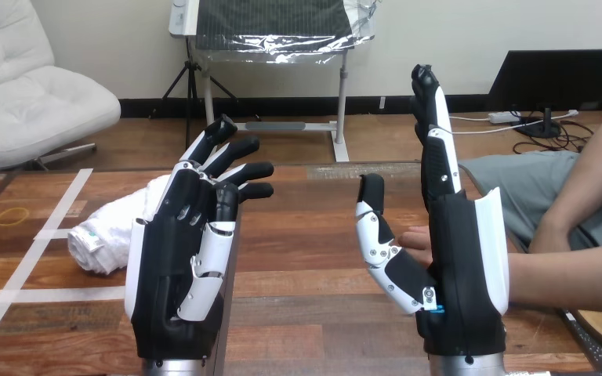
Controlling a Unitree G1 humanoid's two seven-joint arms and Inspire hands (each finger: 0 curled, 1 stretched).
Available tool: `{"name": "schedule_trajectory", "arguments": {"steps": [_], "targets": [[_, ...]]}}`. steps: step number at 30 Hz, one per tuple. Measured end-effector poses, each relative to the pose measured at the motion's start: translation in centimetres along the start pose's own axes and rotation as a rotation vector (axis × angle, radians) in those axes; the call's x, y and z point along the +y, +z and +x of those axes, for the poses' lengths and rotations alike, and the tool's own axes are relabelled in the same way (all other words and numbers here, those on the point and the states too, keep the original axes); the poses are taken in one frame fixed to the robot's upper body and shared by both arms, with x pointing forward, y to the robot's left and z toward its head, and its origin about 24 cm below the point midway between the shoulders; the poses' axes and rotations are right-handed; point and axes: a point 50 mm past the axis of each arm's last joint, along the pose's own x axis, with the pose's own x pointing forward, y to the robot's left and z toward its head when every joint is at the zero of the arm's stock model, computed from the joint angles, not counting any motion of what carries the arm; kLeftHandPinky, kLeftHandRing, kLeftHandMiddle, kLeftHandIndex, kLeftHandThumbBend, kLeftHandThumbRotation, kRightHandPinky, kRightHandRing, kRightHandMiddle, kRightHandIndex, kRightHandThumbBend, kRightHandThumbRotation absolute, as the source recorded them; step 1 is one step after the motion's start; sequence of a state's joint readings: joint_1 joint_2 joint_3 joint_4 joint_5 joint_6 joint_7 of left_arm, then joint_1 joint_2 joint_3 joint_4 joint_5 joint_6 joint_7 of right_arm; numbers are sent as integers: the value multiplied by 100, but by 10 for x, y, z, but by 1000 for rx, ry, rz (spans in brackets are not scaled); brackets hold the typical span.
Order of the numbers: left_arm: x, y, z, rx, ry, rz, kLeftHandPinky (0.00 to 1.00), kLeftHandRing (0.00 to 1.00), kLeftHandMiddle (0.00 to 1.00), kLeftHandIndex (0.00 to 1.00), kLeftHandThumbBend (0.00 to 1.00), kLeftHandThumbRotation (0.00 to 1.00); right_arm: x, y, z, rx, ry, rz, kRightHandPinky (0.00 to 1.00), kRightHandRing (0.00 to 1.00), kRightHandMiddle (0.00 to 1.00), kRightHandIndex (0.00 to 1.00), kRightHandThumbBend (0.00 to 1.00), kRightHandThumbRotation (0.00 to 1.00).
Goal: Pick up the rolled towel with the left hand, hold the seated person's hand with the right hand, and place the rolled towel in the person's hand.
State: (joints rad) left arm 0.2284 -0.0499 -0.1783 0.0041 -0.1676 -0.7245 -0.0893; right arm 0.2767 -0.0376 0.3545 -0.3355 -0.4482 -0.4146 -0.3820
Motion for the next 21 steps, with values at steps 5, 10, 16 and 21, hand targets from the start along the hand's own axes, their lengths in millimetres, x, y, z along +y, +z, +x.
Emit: {"name": "schedule_trajectory", "arguments": {"steps": [5, 10, 16, 21], "targets": [[0, 0, 0, 1, -2, 7, 65, 71, 78, 82, 29, 58, 0, 0, 0, 0, 0, 0, 100, 100, 100, 100, 0, 0], [-1, 0, 0, 1, -8, 60, 67, 73, 78, 82, 32, 48, 0, 0, 0, 0, -1, 0, 100, 100, 100, 100, 0, 0], [0, 1, 0, -2, -8, 216, 72, 78, 80, 82, 48, 30, 0, 0, 0, 0, 0, -1, 100, 100, 100, 100, 0, 0], [9, 0, -2, 11, 14, 437, 77, 83, 84, 84, 72, 18, 0, 0, 0, 1, -1, -1, 100, 100, 100, 100, 0, 0]]}}
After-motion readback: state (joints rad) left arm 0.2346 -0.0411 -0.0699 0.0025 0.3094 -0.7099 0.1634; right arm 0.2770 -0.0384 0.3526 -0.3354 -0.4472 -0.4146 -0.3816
